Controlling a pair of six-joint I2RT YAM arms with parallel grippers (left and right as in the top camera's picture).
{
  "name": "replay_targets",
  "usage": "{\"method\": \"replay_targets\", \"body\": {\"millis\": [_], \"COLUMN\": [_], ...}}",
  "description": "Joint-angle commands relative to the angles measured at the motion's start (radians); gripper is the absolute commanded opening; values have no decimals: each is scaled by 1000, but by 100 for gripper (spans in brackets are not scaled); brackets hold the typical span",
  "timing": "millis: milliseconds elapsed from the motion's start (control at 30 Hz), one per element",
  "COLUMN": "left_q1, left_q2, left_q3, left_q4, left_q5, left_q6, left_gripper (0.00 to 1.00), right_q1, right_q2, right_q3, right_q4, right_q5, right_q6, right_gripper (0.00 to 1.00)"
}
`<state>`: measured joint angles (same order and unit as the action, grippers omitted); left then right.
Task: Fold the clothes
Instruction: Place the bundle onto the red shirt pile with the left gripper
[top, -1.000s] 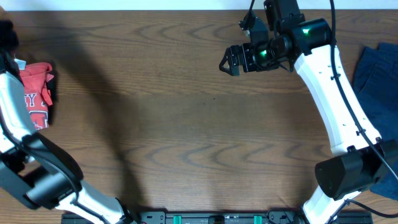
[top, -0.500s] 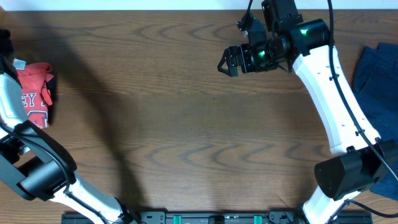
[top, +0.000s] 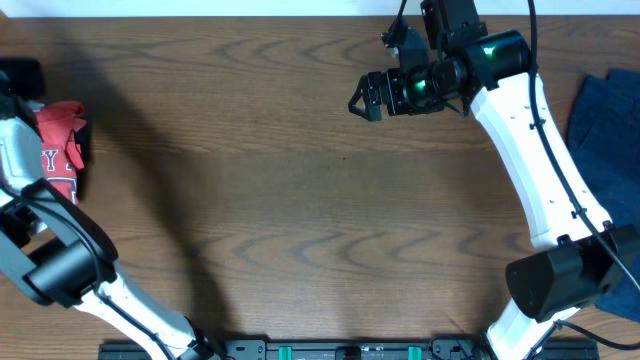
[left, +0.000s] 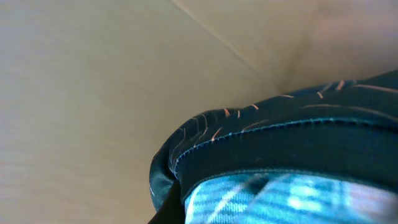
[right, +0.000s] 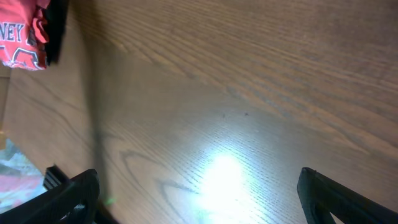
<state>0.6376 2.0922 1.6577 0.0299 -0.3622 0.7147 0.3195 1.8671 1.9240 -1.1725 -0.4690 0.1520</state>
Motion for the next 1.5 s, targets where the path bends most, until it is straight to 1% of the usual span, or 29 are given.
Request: {"method": "replay_targets", "body": {"millis": [0,100,267,367,467,633,867,1067,1100,1233,1367,1467], "left_q1": [0,-3,-40,-77,-115,-126,-100,-54,-43,-2,43,55], "left_q2": [13,10,-12,-40,-79,-130,-138,-138,-138,-138,-137,-137], "left_q3": [27,27,27,27,28,28,28,28,28,28,28,28], "left_q4": [-63,-125,-199,-209,-209,-221,-264,-156,-141,-98,-118,-146], "left_q5": [11,10,4,-2,-16,-16,-15,19,27,41,89,97], "left_q6": [-32,-102,-107,-109,-140,-190,-189,-185,-185,-185,-187,-187], "left_gripper": [6,6,6,6,6,6,6,5,6,6,6,6], "right_q1": [9,9,9,9,9,9,9,17,19,31,48,60], "right_q2": [-25,-25,-25,-25,-25,-25,-25,-25,-25,-25,-25,-25], "right_q3": [0,0,0,0,0,0,0,0,0,0,0,0], "right_q4": [-8,-9,-17,-33,-43,-58,-67,-48,-45,-27,-6,-1], "right_q5": [-36,-35,-33,-32,-27,-26,-25,-25,-25,-26,-25,-26], "right_q6": [11,6,0,-13,-24,-39,-56,-56,-56,-52,-34,-26], "right_gripper": [99,99,99,99,99,99,99,99,99,99,99,99]}}
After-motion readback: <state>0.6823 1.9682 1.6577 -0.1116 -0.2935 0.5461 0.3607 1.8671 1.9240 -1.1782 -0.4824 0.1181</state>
